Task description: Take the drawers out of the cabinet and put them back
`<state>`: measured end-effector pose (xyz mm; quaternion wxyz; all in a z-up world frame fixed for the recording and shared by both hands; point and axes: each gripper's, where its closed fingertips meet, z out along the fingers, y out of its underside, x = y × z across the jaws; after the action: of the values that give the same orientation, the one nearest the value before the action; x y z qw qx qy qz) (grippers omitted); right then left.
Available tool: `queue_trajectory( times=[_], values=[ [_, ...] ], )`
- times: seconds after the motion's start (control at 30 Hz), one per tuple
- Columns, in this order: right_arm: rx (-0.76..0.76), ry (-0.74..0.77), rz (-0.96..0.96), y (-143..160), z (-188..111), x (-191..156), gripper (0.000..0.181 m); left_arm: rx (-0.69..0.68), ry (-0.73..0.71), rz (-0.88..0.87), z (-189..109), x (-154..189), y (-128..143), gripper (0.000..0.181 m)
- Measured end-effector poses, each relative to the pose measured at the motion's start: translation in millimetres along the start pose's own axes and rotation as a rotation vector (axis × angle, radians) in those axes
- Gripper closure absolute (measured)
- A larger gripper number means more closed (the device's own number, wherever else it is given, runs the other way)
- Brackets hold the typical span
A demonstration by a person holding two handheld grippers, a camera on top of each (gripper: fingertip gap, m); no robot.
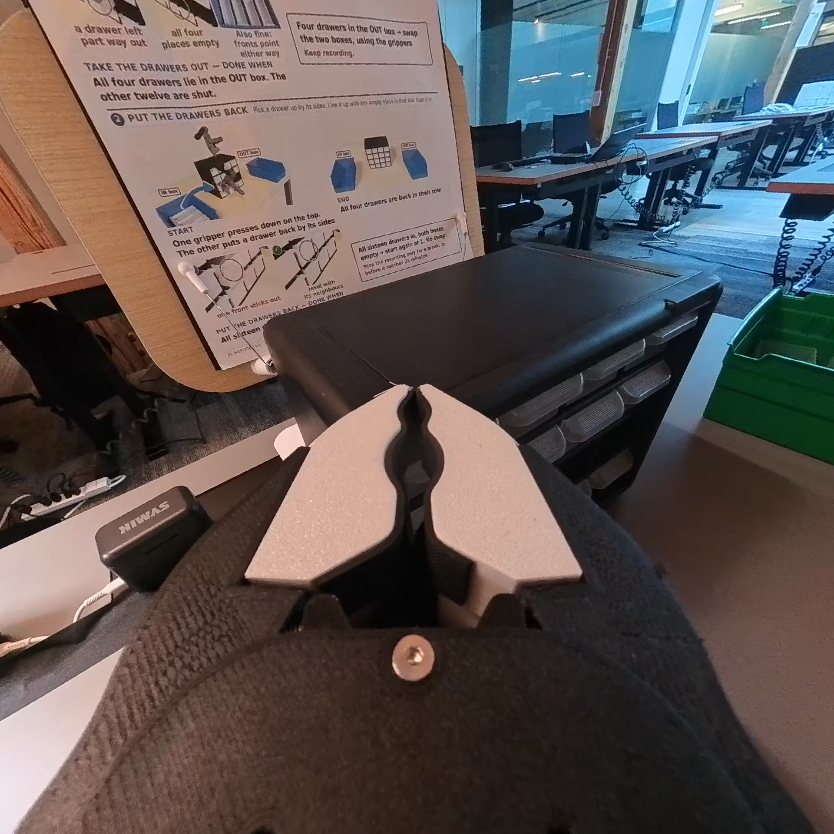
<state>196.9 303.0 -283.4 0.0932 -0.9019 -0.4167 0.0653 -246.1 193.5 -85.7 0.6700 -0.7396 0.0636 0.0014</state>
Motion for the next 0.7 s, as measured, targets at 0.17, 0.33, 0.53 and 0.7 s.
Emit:
queue_trajectory(
  times=[0.17, 0.33, 0.53, 0.7],
  values=[
    [0.178, -0.013, 0.016, -20.9, -40.1, -0.7, 0.135, 0.0, -0.001, 0.001, 0.0, 0.0, 0.0, 0.179],
    [0.622, 0.025, -0.01, -68.4, -128.2, -16.9, 0.122, -0.001, -0.004, 0.003, 0.0, 0.0, 0.0, 0.179],
    [1.065, 0.039, -0.214, -101.7, -211.3, -102.3, 0.128, -0.002, -0.009, 0.007, 0.0, 0.2, -0.1, 0.18],
    [1.41, 0.244, -0.414, -109.1, -249.9, -170.3, 0.136, 0.001, -0.002, 0.002, 0.1, 0.2, -0.1, 0.179]
  ],
)
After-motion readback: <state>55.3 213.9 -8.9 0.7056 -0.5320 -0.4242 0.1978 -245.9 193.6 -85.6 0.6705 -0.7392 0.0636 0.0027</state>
